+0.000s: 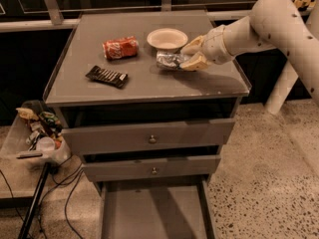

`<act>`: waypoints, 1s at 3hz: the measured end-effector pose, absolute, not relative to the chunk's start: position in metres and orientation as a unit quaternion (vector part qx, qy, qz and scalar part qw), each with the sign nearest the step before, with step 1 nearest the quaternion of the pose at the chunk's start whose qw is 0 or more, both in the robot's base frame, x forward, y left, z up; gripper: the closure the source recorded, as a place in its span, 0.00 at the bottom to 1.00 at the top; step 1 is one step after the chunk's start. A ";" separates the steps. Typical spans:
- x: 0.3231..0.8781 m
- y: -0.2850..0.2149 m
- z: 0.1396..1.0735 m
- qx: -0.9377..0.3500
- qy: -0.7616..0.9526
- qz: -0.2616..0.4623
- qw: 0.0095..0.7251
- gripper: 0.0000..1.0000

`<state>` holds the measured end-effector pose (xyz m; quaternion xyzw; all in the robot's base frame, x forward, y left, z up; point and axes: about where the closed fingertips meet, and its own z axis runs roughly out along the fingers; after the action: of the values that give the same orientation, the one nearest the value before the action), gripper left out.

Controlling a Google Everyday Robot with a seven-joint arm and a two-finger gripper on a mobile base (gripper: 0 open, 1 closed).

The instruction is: Pick redbull can from bottom drawer and place on counter

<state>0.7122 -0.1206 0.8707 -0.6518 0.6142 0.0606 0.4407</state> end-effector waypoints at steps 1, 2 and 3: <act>0.717 -0.106 0.856 -0.660 0.613 0.077 0.427 1.00; 0.717 -0.105 0.856 -0.661 0.613 0.077 0.426 0.81; 0.717 -0.105 0.856 -0.661 0.613 0.077 0.426 0.58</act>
Offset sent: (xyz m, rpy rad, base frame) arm 0.0037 0.0118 -0.0116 -0.0048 0.0287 0.0219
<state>0.7168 -0.1048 0.8557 -0.6609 0.6127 0.0772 0.4263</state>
